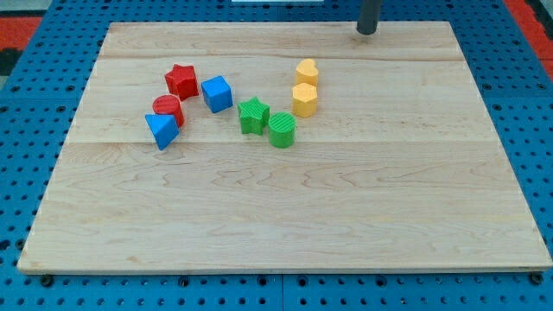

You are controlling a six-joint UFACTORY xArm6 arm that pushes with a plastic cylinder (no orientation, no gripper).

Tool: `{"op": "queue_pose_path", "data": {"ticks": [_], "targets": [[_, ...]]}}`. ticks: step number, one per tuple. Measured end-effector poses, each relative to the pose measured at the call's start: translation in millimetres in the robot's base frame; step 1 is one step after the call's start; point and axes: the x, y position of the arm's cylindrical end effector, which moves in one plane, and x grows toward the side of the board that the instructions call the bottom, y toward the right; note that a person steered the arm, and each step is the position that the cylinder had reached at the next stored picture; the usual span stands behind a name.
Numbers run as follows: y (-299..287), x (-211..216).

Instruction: Move your arm towards the center

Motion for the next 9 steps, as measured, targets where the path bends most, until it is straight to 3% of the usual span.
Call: {"op": "queue_pose_path", "data": {"ticks": [4, 5, 6, 9], "targets": [[0, -1], [24, 12], [49, 69], [45, 76]]}}
